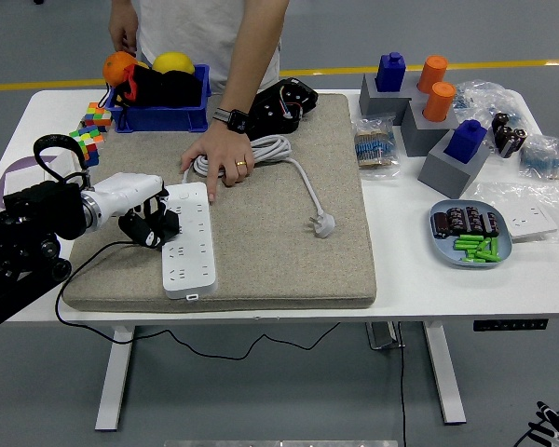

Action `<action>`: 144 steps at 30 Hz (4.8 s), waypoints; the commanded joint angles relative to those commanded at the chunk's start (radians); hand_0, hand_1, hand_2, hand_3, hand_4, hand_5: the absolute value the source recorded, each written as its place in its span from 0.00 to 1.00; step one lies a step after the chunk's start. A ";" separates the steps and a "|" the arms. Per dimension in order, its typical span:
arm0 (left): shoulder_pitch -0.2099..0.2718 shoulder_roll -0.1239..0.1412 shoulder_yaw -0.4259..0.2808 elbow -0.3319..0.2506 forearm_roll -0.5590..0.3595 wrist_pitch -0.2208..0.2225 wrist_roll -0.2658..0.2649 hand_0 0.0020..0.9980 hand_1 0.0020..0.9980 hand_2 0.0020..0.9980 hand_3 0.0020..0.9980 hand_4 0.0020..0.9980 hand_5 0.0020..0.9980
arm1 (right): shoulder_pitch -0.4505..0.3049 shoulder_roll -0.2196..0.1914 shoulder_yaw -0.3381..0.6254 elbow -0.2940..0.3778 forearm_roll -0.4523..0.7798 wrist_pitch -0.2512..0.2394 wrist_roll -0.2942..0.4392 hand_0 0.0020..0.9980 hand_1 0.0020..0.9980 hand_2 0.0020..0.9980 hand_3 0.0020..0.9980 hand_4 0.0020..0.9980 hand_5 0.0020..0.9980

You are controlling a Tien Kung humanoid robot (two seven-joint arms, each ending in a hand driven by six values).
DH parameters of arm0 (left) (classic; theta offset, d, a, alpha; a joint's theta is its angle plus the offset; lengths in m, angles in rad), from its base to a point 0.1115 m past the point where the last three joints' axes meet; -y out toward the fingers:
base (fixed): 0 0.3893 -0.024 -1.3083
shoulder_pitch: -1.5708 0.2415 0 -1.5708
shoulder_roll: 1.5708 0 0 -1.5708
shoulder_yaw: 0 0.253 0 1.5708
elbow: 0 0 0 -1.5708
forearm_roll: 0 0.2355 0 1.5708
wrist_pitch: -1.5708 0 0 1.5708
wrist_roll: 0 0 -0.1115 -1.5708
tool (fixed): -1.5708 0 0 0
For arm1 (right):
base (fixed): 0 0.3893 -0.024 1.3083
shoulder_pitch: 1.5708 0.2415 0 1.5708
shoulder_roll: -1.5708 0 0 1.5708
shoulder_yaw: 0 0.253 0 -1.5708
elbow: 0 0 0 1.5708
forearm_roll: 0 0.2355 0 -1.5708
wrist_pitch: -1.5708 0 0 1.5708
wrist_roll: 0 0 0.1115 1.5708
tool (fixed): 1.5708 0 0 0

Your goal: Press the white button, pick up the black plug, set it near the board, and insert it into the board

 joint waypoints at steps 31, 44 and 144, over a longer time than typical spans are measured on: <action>-0.067 -0.030 0.045 0.014 -0.039 -0.050 0.069 0.41 0.37 0.40 0.36 0.72 0.00 | -0.002 0.002 -0.001 -0.002 -0.002 0.002 0.001 0.72 0.61 0.55 0.67 0.74 0.50; -0.041 -0.020 0.000 0.007 -0.058 -0.028 0.031 0.43 0.65 0.67 0.39 1.00 0.10 | -0.001 0.004 -0.007 0.000 0.002 0.001 0.002 0.72 0.61 0.55 0.67 0.74 0.49; 0.426 -0.240 -0.839 -0.070 0.019 0.210 -0.020 0.77 0.78 0.71 0.77 0.78 0.26 | -0.022 0.016 -0.037 0.006 0.025 0.000 0.004 0.72 0.60 0.55 0.66 0.74 0.49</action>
